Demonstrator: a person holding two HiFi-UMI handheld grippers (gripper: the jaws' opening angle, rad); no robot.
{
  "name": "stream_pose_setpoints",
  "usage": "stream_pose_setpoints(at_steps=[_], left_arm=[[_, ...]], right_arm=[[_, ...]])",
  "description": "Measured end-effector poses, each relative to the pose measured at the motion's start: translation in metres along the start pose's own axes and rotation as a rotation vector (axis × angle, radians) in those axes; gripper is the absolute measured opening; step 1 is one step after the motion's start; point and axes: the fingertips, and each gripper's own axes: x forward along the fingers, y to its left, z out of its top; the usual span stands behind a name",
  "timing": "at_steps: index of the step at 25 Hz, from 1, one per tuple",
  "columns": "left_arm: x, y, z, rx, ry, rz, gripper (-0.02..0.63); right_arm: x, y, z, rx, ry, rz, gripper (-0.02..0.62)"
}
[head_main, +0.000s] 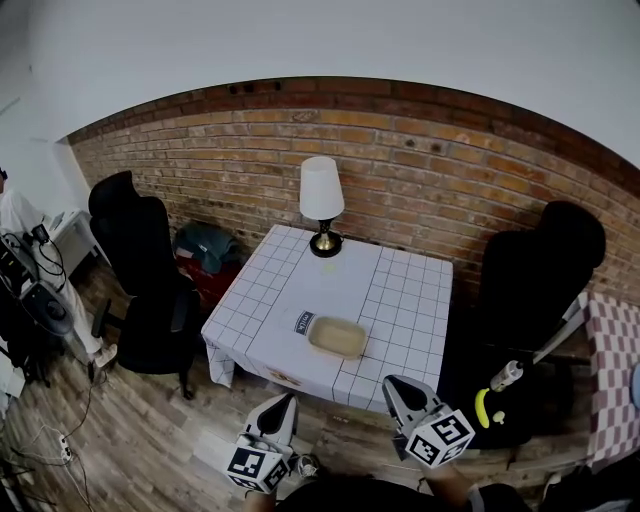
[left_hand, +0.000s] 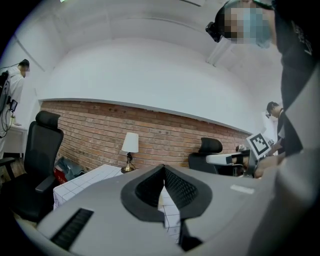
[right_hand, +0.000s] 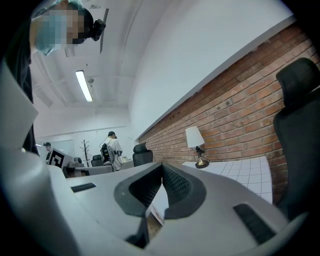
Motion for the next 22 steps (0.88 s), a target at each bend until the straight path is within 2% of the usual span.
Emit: stream_pose_setpoints(at_steps=[14, 22], left_arm=[[0.01, 0.091, 0.01, 0.023, 0.023, -0.155, 0.011], [0.006, 0.118, -0.001, -0.009, 0.049, -0.222, 0.011]], right_arm=[[0.067, 0.031, -0.011, 0.031, -0.045, -0.159, 0.005], [0.078, 0.045, -0.026, 0.061, -0.042, -0.238, 0.004]])
